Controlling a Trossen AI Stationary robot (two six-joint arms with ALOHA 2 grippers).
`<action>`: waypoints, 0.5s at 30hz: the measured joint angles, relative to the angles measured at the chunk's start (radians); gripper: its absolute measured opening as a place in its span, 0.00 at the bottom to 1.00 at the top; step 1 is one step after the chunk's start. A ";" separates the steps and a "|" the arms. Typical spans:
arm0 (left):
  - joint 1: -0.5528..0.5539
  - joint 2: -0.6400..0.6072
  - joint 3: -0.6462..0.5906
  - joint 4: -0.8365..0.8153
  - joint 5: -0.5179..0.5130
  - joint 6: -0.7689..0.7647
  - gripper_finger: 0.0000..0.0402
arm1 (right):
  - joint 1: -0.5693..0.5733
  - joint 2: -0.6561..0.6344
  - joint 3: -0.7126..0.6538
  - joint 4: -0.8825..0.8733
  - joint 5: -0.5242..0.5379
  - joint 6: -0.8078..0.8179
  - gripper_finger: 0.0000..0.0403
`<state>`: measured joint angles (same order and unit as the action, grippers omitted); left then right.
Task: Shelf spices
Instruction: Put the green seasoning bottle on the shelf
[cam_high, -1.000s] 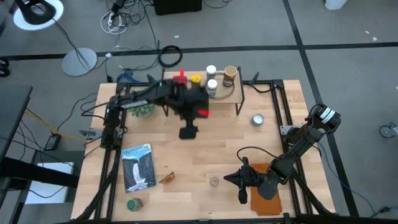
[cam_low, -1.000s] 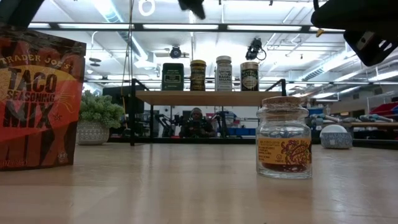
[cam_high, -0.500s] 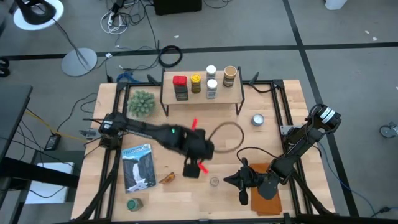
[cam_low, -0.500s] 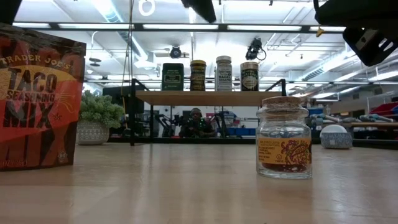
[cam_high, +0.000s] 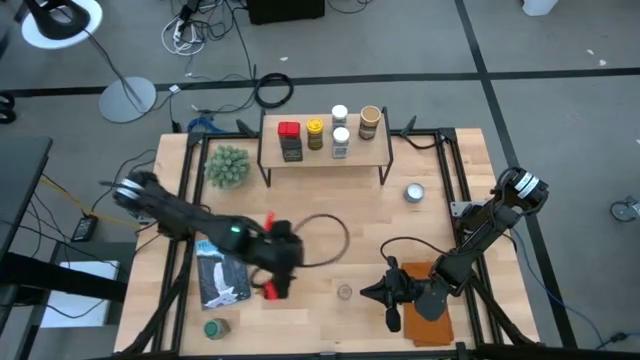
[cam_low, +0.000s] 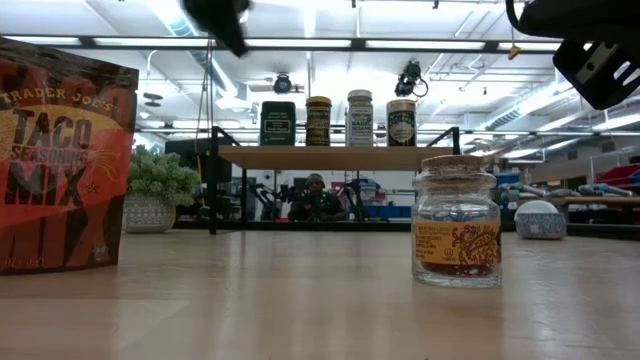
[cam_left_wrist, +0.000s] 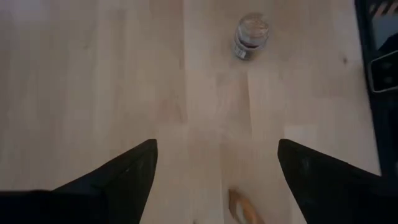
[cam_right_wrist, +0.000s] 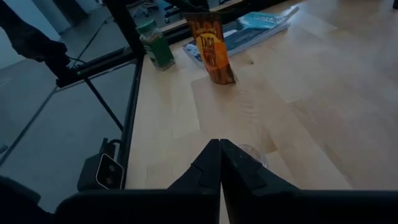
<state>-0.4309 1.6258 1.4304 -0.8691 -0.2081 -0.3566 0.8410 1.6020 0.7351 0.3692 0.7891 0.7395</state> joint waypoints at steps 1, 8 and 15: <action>-0.008 -0.043 -0.035 0.005 -0.005 -0.017 0.84 | 0.000 0.000 0.000 0.000 0.000 0.000 0.02; -0.066 -0.316 -0.222 0.009 -0.036 -0.127 0.84 | 0.000 0.000 0.000 0.000 0.000 0.000 0.01; -0.131 -0.458 -0.338 -0.001 -0.091 -0.217 0.84 | 0.000 0.000 0.000 -0.001 0.000 -0.002 0.02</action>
<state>-0.5623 1.1681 1.0925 -0.8703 -0.2988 -0.5735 0.8410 1.6020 0.7349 0.3687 0.7895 0.7380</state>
